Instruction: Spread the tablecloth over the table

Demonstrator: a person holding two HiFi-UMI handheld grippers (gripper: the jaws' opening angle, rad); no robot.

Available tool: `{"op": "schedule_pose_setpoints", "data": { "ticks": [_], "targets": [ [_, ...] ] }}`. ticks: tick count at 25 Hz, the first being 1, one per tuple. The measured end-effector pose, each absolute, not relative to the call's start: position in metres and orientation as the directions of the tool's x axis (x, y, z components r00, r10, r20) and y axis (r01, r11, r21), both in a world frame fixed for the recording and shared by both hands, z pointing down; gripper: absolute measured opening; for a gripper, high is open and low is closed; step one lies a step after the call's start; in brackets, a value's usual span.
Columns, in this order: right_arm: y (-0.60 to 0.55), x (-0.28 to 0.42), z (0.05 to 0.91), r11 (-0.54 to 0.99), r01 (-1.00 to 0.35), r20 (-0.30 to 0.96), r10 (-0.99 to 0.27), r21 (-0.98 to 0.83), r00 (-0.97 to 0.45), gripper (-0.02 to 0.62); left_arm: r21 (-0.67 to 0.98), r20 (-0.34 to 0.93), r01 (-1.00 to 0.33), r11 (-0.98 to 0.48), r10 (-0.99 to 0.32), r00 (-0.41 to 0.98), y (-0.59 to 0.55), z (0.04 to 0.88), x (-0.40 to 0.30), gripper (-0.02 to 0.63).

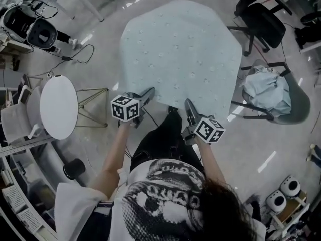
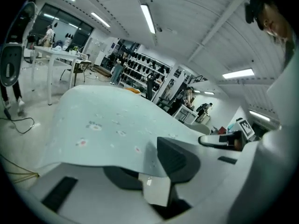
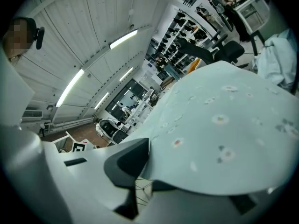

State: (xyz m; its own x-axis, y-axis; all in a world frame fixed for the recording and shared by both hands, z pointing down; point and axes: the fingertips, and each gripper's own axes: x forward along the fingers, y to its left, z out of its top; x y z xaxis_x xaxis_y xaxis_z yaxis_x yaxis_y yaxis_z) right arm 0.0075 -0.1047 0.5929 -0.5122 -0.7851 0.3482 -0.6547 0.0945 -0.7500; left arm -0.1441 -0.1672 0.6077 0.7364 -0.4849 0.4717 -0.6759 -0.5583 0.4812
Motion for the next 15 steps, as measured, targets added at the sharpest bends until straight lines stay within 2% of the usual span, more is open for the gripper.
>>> {"op": "schedule_pose_setpoints", "data": {
  "ticks": [4, 10, 15],
  "targets": [
    [-0.089, 0.0, 0.619, 0.03, -0.598, 0.356, -0.779, -0.801, -0.516, 0.012, 0.463, 0.5, -0.687, -0.56, -0.475, 0.724, -0.153, 0.625, -0.153, 0.095],
    [-0.082, -0.003, 0.659, -0.046, -0.581, 0.403, -0.765, -0.813, -0.502, 0.009, 0.391, 0.564, -0.718, -0.576, -0.467, 0.681, -0.149, 0.66, -0.154, 0.089],
    [-0.081, -0.013, 0.675, -0.102, -0.496, 0.394, -0.751, -0.863, -0.531, 0.023, 0.383, 0.579, -0.732, -0.564, -0.47, 0.666, -0.152, 0.674, -0.162, 0.089]
  ]
}}
